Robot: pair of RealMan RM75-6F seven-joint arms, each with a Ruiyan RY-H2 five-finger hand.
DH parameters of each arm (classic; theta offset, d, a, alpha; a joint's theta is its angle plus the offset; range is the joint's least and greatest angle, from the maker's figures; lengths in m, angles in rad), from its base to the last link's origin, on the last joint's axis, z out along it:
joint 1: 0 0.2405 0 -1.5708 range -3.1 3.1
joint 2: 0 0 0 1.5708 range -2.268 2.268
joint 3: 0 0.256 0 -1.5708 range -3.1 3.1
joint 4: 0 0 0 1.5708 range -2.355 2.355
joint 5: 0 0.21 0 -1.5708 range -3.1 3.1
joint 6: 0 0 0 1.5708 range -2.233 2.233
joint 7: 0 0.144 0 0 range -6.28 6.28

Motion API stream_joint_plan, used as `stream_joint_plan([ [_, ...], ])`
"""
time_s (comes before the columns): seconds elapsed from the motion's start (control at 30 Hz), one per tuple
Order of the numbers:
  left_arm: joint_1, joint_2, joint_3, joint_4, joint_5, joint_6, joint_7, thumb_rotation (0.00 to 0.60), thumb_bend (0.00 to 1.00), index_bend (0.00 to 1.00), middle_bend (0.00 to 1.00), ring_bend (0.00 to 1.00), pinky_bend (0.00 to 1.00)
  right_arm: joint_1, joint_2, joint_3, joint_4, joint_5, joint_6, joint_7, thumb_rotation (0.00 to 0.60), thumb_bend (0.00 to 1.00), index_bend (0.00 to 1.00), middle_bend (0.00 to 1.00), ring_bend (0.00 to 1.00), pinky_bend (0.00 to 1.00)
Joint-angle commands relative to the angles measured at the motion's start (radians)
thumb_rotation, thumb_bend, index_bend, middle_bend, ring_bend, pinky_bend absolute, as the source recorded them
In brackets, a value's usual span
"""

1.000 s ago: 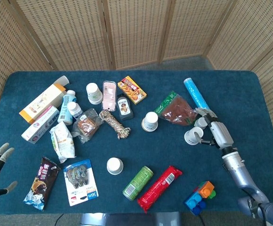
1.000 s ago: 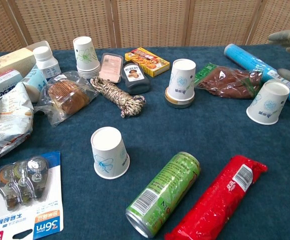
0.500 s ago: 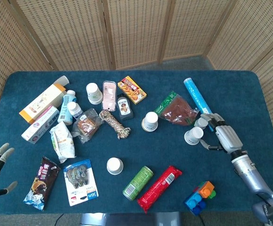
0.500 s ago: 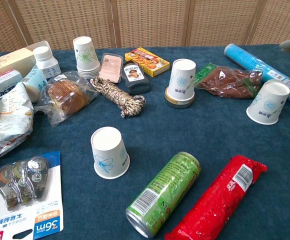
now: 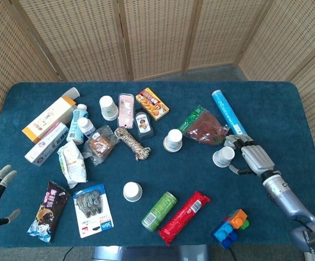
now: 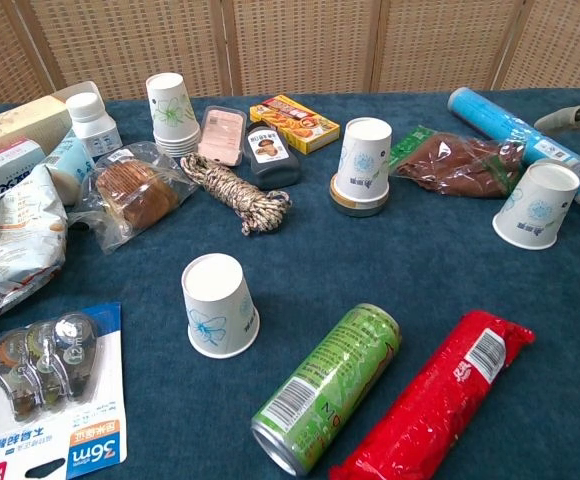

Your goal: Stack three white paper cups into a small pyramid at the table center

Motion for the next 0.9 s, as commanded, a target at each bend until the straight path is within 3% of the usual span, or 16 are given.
stream_joint_plan([
  [0.03, 0.0, 0.0, 0.001, 0.001, 0.001, 0.0, 0.0, 0.6, 0.27, 0.0, 0.0, 0.0, 0.0, 0.006, -0.021, 0.01, 0.012, 0.023, -0.013, -0.015, 0.556, 0.37, 0.0, 0.03, 0.0, 0.02],
  [0.13, 0.0, 0.0, 0.0, 0.001, 0.0, 0.002, -0.002, 0.6, 0.27, 0.0, 0.0, 0.0, 0.0, 0.006, -0.043, 0.016, 0.027, 0.036, -0.012, -0.015, 0.598, 0.37, 0.0, 0.07, 0.04, 0.04],
  [0.3, -0.001, -0.002, 0.0, 0.001, -0.002, -0.003, 0.002, 0.6, 0.27, 0.0, 0.0, 0.0, 0.0, 0.005, -0.077, 0.02, 0.049, 0.045, -0.006, -0.021, 0.6, 0.36, 0.02, 0.15, 0.13, 0.1],
  [0.47, -0.002, -0.004, -0.001, 0.001, -0.005, -0.005, 0.005, 0.6, 0.27, 0.0, 0.0, 0.0, 0.0, 0.0, -0.103, 0.023, 0.063, 0.043, 0.012, -0.012, 0.6, 0.33, 0.1, 0.28, 0.26, 0.16],
  [0.9, -0.002, -0.005, 0.001, 0.002, -0.005, -0.006, 0.007, 0.6, 0.27, 0.0, 0.0, 0.0, 0.0, -0.015, -0.142, 0.029, 0.091, 0.04, 0.058, -0.015, 0.6, 0.36, 0.31, 0.43, 0.39, 0.24],
])
